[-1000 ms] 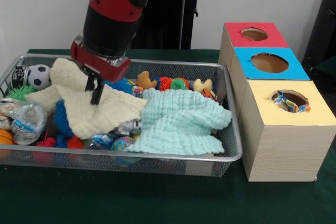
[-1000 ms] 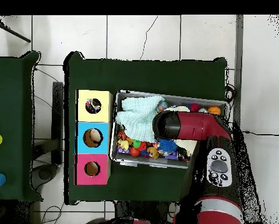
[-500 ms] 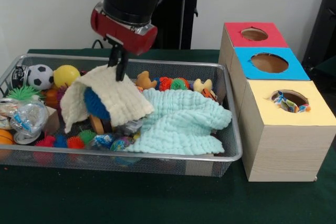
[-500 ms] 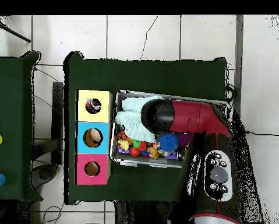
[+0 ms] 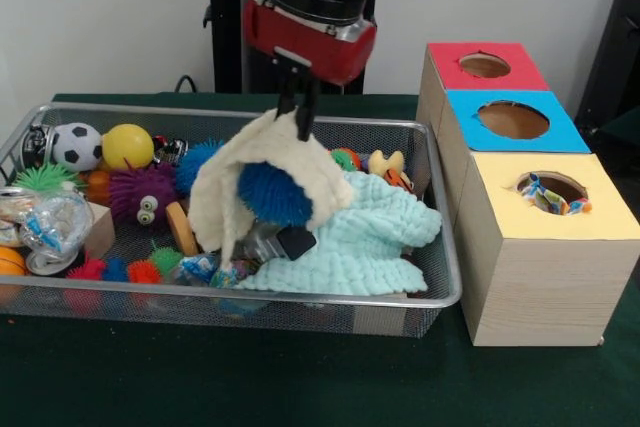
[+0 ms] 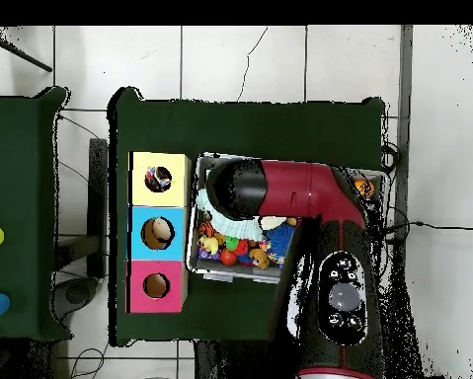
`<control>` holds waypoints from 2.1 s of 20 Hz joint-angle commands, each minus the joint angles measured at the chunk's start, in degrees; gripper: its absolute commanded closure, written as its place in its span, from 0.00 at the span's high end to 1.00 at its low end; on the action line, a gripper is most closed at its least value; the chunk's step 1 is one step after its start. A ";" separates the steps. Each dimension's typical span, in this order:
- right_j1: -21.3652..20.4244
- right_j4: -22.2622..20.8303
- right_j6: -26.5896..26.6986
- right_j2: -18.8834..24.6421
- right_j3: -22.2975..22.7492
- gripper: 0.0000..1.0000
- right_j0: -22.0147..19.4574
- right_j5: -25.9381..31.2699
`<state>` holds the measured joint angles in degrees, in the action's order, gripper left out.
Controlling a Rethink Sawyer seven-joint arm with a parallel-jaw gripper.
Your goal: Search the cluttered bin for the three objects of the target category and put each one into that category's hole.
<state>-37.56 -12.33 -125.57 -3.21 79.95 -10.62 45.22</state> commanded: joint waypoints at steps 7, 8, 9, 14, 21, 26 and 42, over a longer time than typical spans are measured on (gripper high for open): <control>1.71 5.35 -4.21 4.22 4.14 0.00 1.69 3.95; 1.83 5.28 -3.73 3.99 4.06 0.00 1.47 3.76; 2.45 4.74 -3.62 3.42 3.67 0.00 1.50 3.23; 3.17 2.46 -2.00 2.19 3.84 0.00 0.36 -0.29; 3.57 1.14 -1.90 0.70 3.02 1.00 0.41 0.22; 3.40 0.71 -2.57 -0.16 3.11 1.00 0.93 0.16; -0.43 1.33 3.41 -0.35 -13.92 1.00 1.77 21.98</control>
<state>-37.74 -9.62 -125.57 -5.44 75.02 -8.07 53.66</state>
